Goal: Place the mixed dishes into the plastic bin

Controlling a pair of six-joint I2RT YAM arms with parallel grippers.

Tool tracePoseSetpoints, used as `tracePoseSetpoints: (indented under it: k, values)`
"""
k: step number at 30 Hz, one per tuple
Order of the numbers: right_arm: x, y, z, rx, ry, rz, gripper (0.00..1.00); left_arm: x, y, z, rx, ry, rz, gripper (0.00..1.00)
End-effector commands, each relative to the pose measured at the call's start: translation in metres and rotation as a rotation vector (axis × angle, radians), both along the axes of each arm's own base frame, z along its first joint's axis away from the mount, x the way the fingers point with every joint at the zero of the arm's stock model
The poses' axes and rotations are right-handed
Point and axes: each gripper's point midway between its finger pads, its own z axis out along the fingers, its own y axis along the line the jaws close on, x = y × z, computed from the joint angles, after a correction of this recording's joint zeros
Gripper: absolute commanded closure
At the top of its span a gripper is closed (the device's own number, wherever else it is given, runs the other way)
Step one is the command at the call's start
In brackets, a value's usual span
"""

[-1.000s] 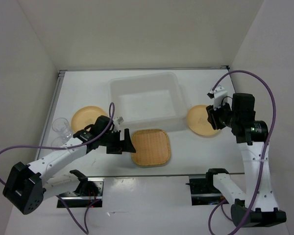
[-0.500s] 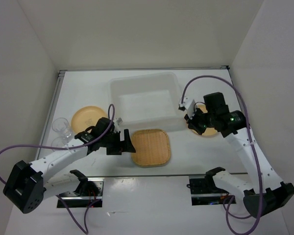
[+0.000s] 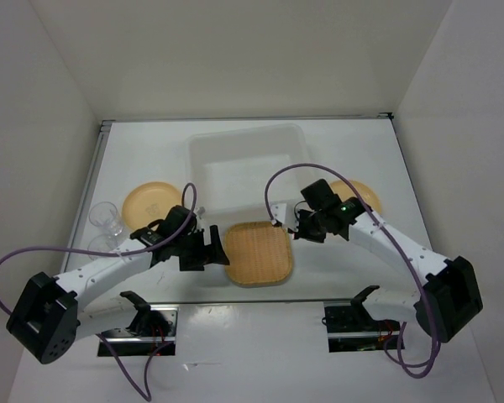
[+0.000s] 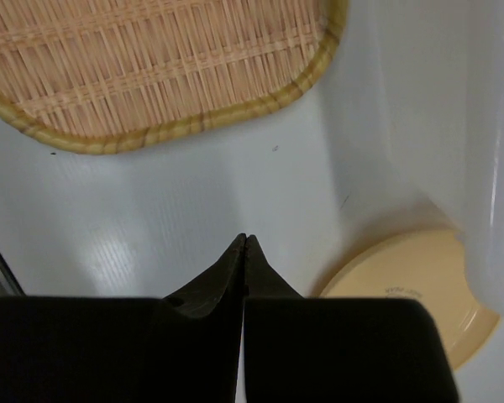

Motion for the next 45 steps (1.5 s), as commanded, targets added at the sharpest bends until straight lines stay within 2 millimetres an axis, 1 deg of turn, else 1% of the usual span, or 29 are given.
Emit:
tracePoseSetpoints:
  k: [1,2,4,5,6,7,8,9,10,11,12,14,15,16,18,19,20,21,23,25,26,27,29,30,32,33,37,40,45]
  values:
    - [0.021,0.020,-0.004,0.027,-0.076,0.068,1.00,0.002,0.003,-0.011,0.034,0.025,0.026,0.00]
    - [0.020,0.029,-0.004,0.054,-0.077,0.104,1.00,0.000,0.003,-0.016,0.048,0.046,0.026,0.00]
    - [0.019,0.038,-0.009,0.071,-0.057,0.127,1.00,0.000,0.005,-0.022,0.067,0.061,0.031,0.00]
    - [0.018,0.047,-0.006,0.099,-0.065,0.150,1.00,0.000,0.006,-0.024,0.072,0.068,0.030,0.00]
    - [0.018,0.047,-0.011,0.091,-0.050,0.150,1.00,0.004,0.003,-0.022,0.065,0.057,0.031,0.00]
    - [0.017,0.052,-0.014,0.098,-0.044,0.166,1.00,0.006,0.001,-0.021,0.059,0.048,0.031,0.00]
    - [0.016,0.054,-0.014,0.106,-0.039,0.171,1.00,0.006,0.001,-0.021,0.059,0.048,0.031,0.00]
    - [0.015,0.055,-0.017,0.101,-0.030,0.188,1.00,0.009,0.000,-0.018,0.054,0.040,0.031,0.00]
    - [0.014,0.056,-0.021,0.103,-0.015,0.193,1.00,0.008,0.000,-0.020,0.059,0.048,0.031,0.00]
    - [0.013,0.058,-0.020,0.108,-0.019,0.218,1.00,0.013,0.000,-0.017,0.062,0.028,0.029,0.00]
    - [0.007,0.065,-0.022,0.130,0.008,0.244,1.00,0.013,-0.001,-0.017,0.062,0.028,0.029,0.00]
    - [-0.003,0.067,-0.029,0.133,0.037,0.256,1.00,0.013,-0.001,-0.017,0.062,0.028,0.029,0.00]
    - [-0.006,0.074,-0.027,0.145,0.033,0.281,1.00,0.013,-0.001,-0.017,0.062,0.028,0.029,0.00]
    - [-0.010,0.071,-0.035,0.134,0.053,0.280,1.00,0.013,-0.001,-0.017,0.062,0.028,0.029,0.00]
    - [-0.012,0.071,-0.041,0.119,0.053,0.293,1.00,0.013,-0.001,-0.015,0.057,0.020,0.029,0.00]
    - [-0.014,0.069,-0.047,0.105,0.064,0.305,1.00,0.013,-0.001,-0.015,0.057,0.020,0.029,0.00]
    - [-0.012,0.067,-0.048,0.094,0.053,0.310,1.00,0.013,-0.001,-0.015,0.057,0.020,0.029,0.00]
    - [-0.015,0.065,-0.054,0.082,0.065,0.317,1.00,0.013,-0.001,-0.014,0.054,0.025,0.037,0.00]
    - [-0.015,0.065,-0.057,0.074,0.072,0.324,1.00,0.011,0.000,-0.017,0.060,0.033,0.037,0.00]
    - [-0.015,0.062,-0.065,0.057,0.085,0.319,1.00,0.013,-0.001,-0.016,0.054,0.024,0.037,0.00]
    - [-0.014,0.065,-0.065,0.057,0.069,0.325,1.00,0.013,-0.001,-0.016,0.054,0.024,0.037,0.00]
    - [-0.016,0.063,-0.070,0.045,0.081,0.332,1.00,0.013,-0.001,-0.016,0.054,0.024,0.037,0.00]
    - [-0.011,0.063,-0.072,0.035,0.065,0.325,1.00,0.015,-0.002,-0.015,0.048,0.015,0.037,0.00]
    - [-0.013,0.060,-0.078,0.023,0.077,0.333,1.00,0.014,-0.002,-0.017,0.053,0.022,0.037,0.00]
    - [-0.010,0.059,-0.080,0.006,0.064,0.333,1.00,0.016,-0.003,-0.017,0.048,0.015,0.037,0.00]
    - [-0.013,0.056,-0.086,-0.005,0.082,0.332,1.00,0.016,-0.005,-0.017,0.038,0.017,0.031,0.00]
    - [-0.009,0.051,-0.092,-0.033,0.066,0.328,1.00,0.021,-0.012,-0.012,0.005,-0.012,0.013,0.00]
    - [-0.010,0.051,-0.094,-0.033,0.066,0.328,1.00,0.021,-0.013,-0.012,0.000,-0.012,0.000,0.00]
    - [-0.014,0.048,-0.099,-0.042,0.082,0.328,1.00,0.029,-0.026,0.006,-0.080,-0.077,-0.024,0.00]
